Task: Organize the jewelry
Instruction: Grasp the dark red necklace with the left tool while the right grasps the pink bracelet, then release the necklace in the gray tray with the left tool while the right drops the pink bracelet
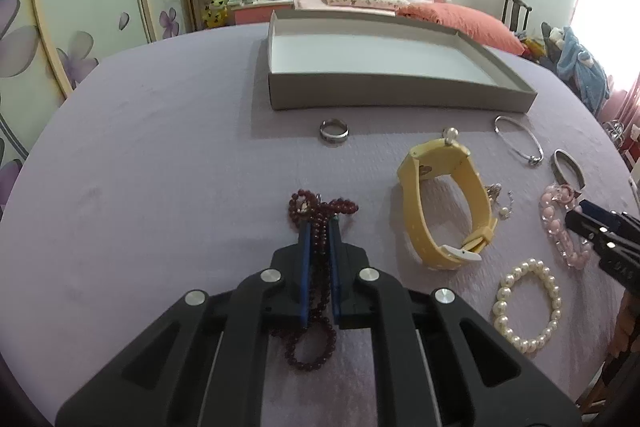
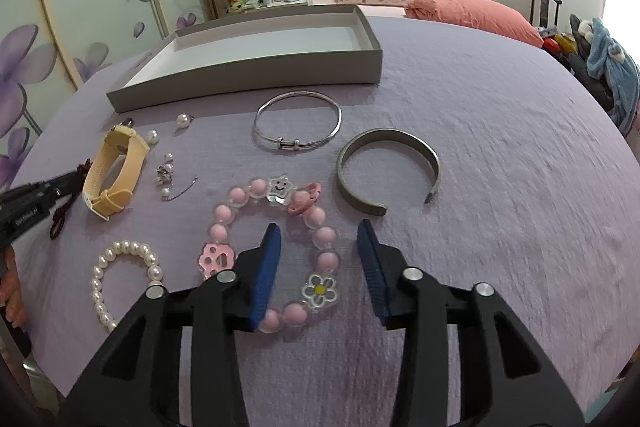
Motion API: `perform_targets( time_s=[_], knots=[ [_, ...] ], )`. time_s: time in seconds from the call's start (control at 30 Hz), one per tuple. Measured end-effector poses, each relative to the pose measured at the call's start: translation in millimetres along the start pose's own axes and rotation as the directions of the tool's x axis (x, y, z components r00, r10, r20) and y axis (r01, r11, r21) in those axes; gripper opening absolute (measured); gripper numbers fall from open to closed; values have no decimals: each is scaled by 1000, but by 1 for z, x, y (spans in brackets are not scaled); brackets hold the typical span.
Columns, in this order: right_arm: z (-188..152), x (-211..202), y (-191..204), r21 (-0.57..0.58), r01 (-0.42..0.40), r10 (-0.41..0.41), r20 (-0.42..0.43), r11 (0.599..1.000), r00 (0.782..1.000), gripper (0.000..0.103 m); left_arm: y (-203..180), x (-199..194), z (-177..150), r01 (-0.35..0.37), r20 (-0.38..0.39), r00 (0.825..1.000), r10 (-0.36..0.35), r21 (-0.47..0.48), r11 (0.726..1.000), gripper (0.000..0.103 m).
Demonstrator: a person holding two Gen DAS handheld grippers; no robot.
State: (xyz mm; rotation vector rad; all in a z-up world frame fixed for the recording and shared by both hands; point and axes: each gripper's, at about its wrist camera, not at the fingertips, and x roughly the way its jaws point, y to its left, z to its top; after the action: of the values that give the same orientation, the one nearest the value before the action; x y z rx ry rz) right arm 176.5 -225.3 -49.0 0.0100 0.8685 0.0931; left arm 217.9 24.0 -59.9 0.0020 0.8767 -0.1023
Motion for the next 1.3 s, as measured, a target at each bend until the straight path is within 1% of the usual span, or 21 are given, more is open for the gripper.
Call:
perform_targets(
  time_s=[0.03,0.07,0.1,0.23,0.27,0.33,0.43,0.47,0.63,0.87,0.93,1.2,1.3],
  knots=[
    [0,0,0,-4,6,-6,6,1000,1000,37,1,-3,0,-2,13,1000,2,-1,1000,9],
    [-1,-1,-2,0,-2,2,7,1000,1000,19,2,-6,0,-2,24,1000,2,-3,1000,9],
    [-1,-1,-5,12,-18,18,3,1000,1000,14,2,-10,0,-1,35,999,1,-6,1000,9],
    [-4,-4,-6,-3,-30,30,13,1000,999,14,4,-26,0,7,88,996,-6,-11,1000,9],
    [-5,-6,-7,3,-40,40,23,999,999,14,4,-30,0,9,99,995,-8,-11,1000,9],
    [-4,-15,-11,16,-66,64,71,998,995,14,4,-39,0,17,127,992,-15,-13,1000,9],
    [3,-35,-13,8,-90,88,157,996,984,14,2,-52,2,24,165,986,-23,-8,1000,9],
    [6,-43,-13,-2,-96,94,193,995,977,14,1,-57,3,24,182,983,-23,-7,1000,9],
    [17,-64,-15,-12,-104,103,292,994,951,14,-1,-82,7,38,266,963,-33,-12,999,9],
    [37,-79,-16,-27,-95,98,381,995,919,14,-1,-100,15,49,339,940,-40,-17,999,9],
    [44,-83,-15,-38,-86,94,407,996,909,14,-2,-103,18,50,351,935,-41,-17,999,9],
    [58,-93,-13,-52,-65,82,467,997,880,14,-6,-115,29,46,394,918,-37,-15,999,9],
    [63,-97,-14,-56,-65,84,486,996,870,14,-4,-121,38,48,417,908,-41,-7,999,9]
  ],
)
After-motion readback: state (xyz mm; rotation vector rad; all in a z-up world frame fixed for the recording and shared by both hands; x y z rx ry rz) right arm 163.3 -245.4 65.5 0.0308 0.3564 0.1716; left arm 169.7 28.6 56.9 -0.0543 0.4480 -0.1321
